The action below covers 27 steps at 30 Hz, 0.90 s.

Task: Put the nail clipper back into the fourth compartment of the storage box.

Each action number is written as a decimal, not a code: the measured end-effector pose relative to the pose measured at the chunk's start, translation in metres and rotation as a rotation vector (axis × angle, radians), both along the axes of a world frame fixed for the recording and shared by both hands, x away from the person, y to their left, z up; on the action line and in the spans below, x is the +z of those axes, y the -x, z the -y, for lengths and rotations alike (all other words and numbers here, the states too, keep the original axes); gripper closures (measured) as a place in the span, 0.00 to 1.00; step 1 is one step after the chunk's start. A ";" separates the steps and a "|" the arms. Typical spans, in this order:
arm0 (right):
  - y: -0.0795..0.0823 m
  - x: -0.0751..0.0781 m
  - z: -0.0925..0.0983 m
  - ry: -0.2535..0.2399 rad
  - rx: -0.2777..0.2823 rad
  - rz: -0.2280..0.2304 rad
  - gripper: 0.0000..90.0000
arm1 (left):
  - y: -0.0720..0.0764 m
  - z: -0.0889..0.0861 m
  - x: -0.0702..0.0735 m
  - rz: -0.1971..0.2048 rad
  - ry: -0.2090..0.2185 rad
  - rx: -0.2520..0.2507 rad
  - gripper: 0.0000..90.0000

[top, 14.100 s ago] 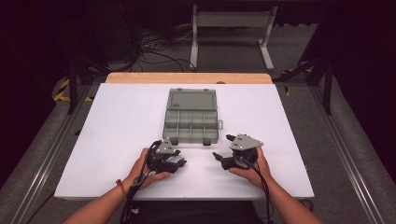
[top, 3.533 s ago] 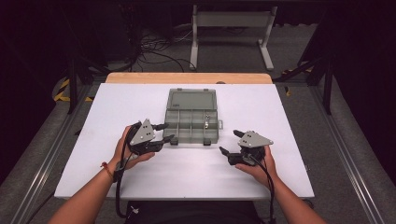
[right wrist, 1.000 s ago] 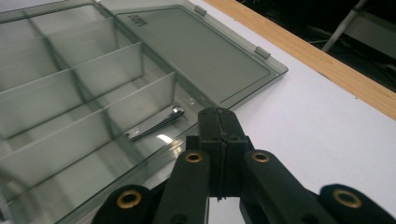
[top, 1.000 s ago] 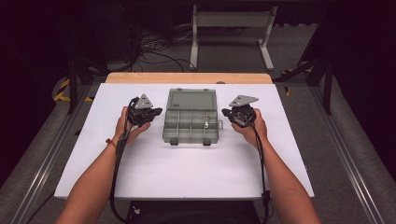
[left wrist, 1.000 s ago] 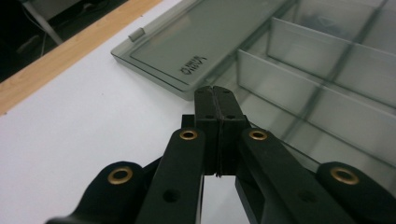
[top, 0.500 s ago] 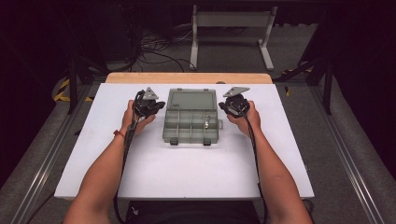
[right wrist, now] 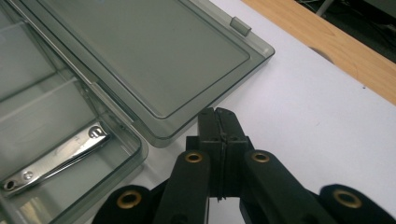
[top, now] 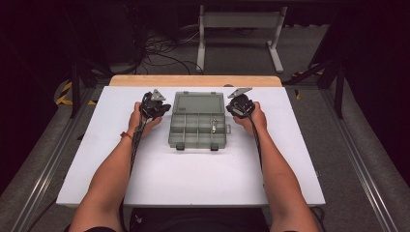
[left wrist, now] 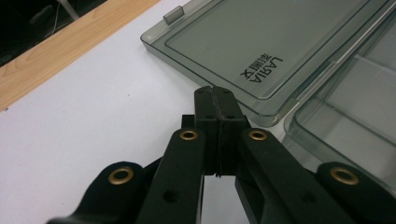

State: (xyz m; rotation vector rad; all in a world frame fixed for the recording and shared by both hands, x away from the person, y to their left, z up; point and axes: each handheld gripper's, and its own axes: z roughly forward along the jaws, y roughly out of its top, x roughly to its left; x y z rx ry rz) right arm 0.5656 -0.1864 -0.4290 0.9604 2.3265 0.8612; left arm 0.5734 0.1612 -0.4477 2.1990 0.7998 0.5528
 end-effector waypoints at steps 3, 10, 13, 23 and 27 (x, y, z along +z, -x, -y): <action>-0.003 -0.004 -0.002 0.018 0.006 -0.008 1.00 | -0.002 0.001 -0.004 -0.013 -0.014 -0.002 1.00; -0.007 -0.011 -0.004 0.037 0.012 -0.033 1.00 | -0.005 0.005 -0.013 -0.036 -0.029 -0.015 1.00; -0.008 -0.015 -0.004 0.052 0.018 -0.050 1.00 | -0.006 0.006 -0.015 -0.035 -0.028 -0.018 1.00; -0.012 -0.017 -0.003 0.041 0.044 -0.056 1.00 | -0.008 0.005 -0.016 -0.032 -0.017 -0.018 1.00; -0.014 -0.017 -0.002 0.043 0.061 -0.048 1.00 | -0.010 0.004 -0.016 -0.028 -0.020 -0.018 1.00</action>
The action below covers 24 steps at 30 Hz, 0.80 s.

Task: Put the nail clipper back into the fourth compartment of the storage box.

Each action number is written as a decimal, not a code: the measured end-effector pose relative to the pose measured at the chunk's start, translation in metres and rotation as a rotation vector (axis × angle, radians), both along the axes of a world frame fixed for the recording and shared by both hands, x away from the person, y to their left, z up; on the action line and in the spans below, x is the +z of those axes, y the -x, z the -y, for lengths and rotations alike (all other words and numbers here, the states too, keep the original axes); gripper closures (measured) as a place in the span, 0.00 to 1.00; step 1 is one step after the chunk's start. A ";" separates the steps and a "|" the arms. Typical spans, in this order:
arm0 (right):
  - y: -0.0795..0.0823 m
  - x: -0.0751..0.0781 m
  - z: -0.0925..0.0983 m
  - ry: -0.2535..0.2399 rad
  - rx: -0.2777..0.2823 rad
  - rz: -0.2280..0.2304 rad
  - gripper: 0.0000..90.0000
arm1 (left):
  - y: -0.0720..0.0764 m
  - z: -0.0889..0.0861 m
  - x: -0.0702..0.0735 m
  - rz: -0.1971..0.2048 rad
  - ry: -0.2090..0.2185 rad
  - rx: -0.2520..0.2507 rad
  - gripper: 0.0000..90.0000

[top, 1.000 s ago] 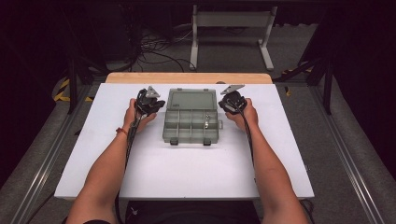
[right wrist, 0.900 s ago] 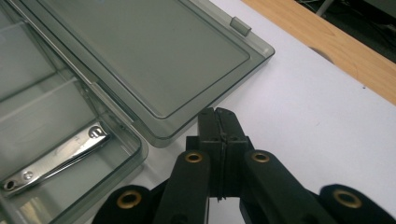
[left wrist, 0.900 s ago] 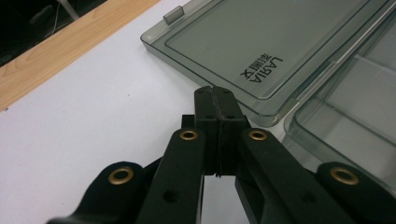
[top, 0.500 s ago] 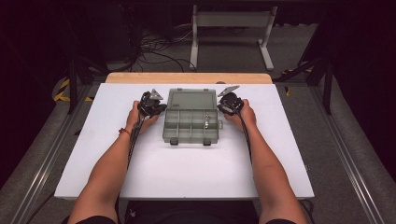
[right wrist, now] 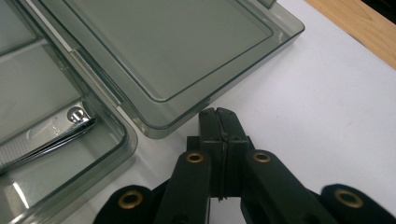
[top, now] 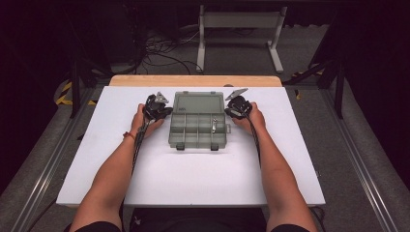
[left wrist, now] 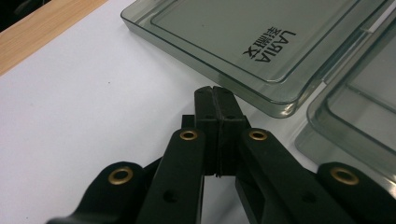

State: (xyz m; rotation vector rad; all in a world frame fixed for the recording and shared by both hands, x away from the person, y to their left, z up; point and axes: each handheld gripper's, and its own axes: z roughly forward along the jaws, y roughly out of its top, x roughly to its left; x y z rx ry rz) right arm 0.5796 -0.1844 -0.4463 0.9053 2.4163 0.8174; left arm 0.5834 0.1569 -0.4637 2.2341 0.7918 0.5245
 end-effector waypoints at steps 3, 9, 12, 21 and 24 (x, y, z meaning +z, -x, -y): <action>-0.001 -0.001 0.000 -0.004 0.000 0.004 1.00 | -0.002 0.000 0.000 -0.006 -0.001 0.001 1.00; -0.005 0.000 -0.002 0.008 0.004 0.007 1.00 | -0.008 -0.001 0.001 -0.015 0.005 0.010 1.00; -0.007 -0.001 -0.001 -0.003 -0.002 0.007 1.00 | -0.009 0.001 0.001 -0.006 -0.006 0.010 1.00; -0.006 0.001 -0.001 0.005 0.006 -0.013 1.00 | -0.003 0.000 0.005 -0.060 -0.021 -0.016 1.00; -0.006 0.001 -0.001 0.009 0.005 -0.016 1.00 | -0.004 0.002 0.006 -0.054 -0.037 -0.022 1.00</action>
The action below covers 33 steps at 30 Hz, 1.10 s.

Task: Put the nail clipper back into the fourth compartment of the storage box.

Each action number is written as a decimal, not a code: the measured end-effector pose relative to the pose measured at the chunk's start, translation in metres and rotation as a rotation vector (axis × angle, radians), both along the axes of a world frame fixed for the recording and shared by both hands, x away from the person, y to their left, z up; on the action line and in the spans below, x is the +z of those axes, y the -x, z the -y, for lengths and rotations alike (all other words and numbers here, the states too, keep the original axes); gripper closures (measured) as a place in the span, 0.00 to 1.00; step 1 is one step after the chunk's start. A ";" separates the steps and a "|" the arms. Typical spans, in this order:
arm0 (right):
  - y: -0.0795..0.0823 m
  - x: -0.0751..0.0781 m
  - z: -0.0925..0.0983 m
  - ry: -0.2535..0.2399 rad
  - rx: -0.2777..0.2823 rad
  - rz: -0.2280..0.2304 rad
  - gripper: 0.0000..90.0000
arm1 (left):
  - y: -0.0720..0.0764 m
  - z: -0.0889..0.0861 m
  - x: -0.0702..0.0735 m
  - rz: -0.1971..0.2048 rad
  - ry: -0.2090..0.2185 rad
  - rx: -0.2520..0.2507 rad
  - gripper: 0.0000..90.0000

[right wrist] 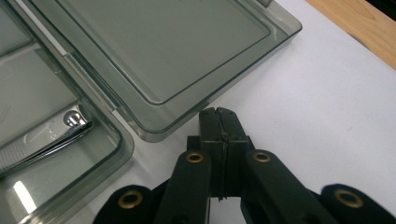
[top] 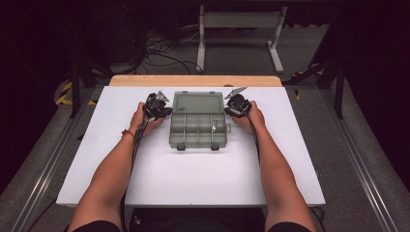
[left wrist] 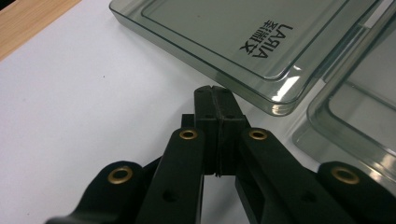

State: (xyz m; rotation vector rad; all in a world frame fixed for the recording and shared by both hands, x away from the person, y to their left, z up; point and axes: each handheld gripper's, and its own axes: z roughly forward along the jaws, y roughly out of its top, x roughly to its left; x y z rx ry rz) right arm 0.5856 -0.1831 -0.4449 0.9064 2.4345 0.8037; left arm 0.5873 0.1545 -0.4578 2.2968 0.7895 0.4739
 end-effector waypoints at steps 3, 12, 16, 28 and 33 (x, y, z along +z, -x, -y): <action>-0.001 0.000 -0.003 0.019 -0.001 0.002 1.00 | -0.002 0.006 -0.001 0.024 -0.012 0.016 1.00; -0.006 -0.003 -0.002 -0.031 -0.025 0.030 1.00 | -0.010 0.008 -0.003 0.035 0.026 0.044 1.00; -0.009 -0.005 -0.003 -0.041 -0.033 0.045 1.00 | -0.013 0.009 -0.003 0.034 0.036 0.054 1.00; -0.009 -0.001 -0.005 -0.088 -0.071 0.114 1.00 | -0.017 0.009 0.005 0.080 0.096 0.084 1.00; -0.009 0.008 -0.005 -0.102 -0.078 0.151 1.00 | -0.016 0.011 0.014 0.105 0.103 0.083 1.00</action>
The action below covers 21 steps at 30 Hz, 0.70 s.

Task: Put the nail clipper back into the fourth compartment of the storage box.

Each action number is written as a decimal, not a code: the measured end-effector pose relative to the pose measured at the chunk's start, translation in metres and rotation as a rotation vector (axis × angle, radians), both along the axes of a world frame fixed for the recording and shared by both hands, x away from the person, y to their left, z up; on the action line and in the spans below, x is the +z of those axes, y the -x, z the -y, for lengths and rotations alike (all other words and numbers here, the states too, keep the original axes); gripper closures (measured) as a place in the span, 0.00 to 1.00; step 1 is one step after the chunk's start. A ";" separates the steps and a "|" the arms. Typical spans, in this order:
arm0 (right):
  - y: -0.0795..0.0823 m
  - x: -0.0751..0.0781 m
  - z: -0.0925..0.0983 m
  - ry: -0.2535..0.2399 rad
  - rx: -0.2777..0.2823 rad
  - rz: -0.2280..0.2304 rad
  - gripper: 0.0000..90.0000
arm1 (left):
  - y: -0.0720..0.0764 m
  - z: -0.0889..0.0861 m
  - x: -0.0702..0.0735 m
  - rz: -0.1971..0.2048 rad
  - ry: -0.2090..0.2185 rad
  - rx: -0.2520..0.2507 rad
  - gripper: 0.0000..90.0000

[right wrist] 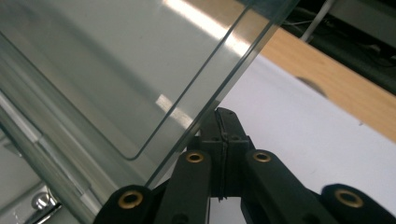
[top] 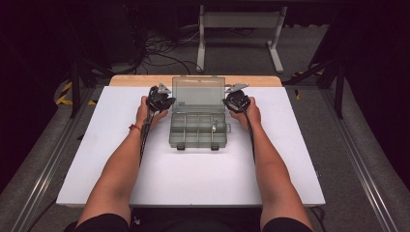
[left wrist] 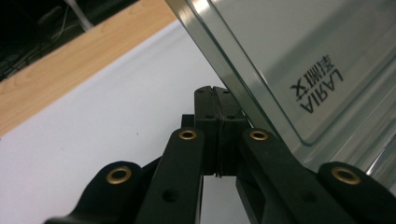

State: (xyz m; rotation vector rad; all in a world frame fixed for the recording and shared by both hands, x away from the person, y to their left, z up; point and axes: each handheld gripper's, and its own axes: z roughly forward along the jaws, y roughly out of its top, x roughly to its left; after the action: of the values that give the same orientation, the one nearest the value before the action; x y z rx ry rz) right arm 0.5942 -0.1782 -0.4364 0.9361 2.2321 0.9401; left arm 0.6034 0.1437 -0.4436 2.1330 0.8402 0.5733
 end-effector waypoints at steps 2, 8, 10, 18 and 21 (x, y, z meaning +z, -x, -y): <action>0.001 0.006 0.000 -0.015 -0.004 0.015 1.00 | 0.001 0.000 0.004 0.009 0.000 0.000 1.00; 0.005 0.019 0.000 -0.033 -0.007 0.067 1.00 | 0.006 0.001 0.015 0.038 0.012 0.002 1.00; 0.008 0.024 0.001 -0.053 -0.010 0.084 1.00 | 0.008 0.000 0.020 0.057 0.018 0.003 1.00; 0.017 0.039 0.000 -0.090 -0.008 0.137 1.00 | 0.017 -0.001 0.035 0.097 0.022 -0.001 1.00; 0.020 0.042 0.001 -0.104 -0.008 0.140 1.00 | 0.020 -0.001 0.039 0.102 0.028 -0.006 1.00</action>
State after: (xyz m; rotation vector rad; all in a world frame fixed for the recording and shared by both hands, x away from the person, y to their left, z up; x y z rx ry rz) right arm 0.5743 -0.1790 -0.3948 0.8945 2.0779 1.0925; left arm 0.5833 0.1448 -0.4043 2.0617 0.7815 0.6573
